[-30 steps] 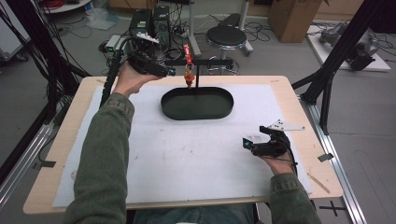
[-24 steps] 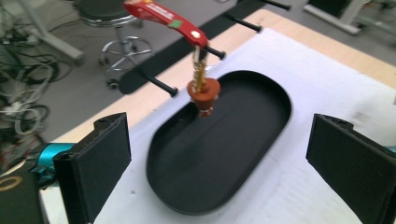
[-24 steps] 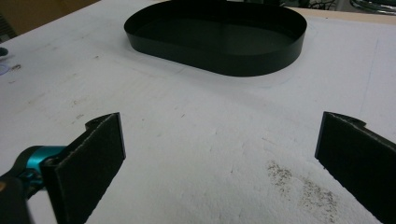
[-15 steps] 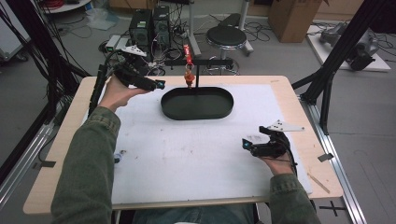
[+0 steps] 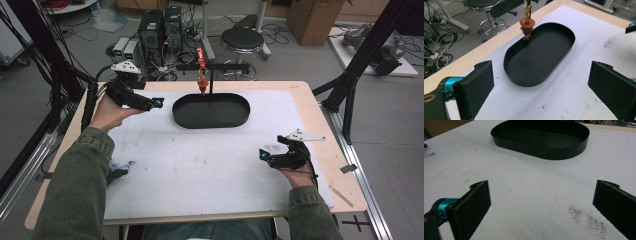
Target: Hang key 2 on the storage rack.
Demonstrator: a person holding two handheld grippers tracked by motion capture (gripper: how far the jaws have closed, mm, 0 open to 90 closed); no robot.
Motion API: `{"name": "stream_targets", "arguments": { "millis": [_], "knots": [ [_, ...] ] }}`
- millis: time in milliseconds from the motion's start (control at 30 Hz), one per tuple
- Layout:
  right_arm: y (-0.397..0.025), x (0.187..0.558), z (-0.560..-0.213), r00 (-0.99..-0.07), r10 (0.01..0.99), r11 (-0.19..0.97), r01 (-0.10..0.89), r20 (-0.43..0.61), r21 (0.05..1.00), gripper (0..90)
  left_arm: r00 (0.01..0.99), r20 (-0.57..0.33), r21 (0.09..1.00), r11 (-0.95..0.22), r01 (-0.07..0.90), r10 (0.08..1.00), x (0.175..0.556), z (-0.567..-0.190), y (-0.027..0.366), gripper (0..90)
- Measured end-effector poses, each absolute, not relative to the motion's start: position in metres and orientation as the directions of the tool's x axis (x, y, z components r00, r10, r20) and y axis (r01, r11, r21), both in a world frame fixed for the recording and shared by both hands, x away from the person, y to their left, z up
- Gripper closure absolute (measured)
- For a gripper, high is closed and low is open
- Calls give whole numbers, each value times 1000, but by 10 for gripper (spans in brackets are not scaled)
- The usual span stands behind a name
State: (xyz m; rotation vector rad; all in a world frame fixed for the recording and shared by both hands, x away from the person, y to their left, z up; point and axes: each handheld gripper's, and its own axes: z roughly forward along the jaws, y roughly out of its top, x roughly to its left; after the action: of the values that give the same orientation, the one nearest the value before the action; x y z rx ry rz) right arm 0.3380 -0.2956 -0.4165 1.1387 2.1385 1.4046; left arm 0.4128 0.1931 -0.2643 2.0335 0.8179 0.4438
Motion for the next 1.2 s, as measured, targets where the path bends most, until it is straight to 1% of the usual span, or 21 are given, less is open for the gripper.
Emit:
{"name": "stream_targets", "arguments": {
  "millis": [133,367,533,733,1200],
  "knots": [
    [-296,338,-417,-622,771,195,435,137,879,7,741,15,823,-429,372,671,408,-265,187,68],
    [-298,336,-417,-617,775,188,434,138,881,7,737,31,801,-458,386,675,400,-272,192,68],
    [-298,336,-417,-619,773,188,437,142,879,7,729,24,775,-473,418,684,392,-281,205,68],
    [-297,337,-417,-615,775,185,441,146,878,7,704,17,768,-460,445,710,382,-293,224,68],
    [-296,336,-417,-616,774,189,442,143,877,7,663,38,728,-475,494,748,356,-318,256,68]
  ]
}}
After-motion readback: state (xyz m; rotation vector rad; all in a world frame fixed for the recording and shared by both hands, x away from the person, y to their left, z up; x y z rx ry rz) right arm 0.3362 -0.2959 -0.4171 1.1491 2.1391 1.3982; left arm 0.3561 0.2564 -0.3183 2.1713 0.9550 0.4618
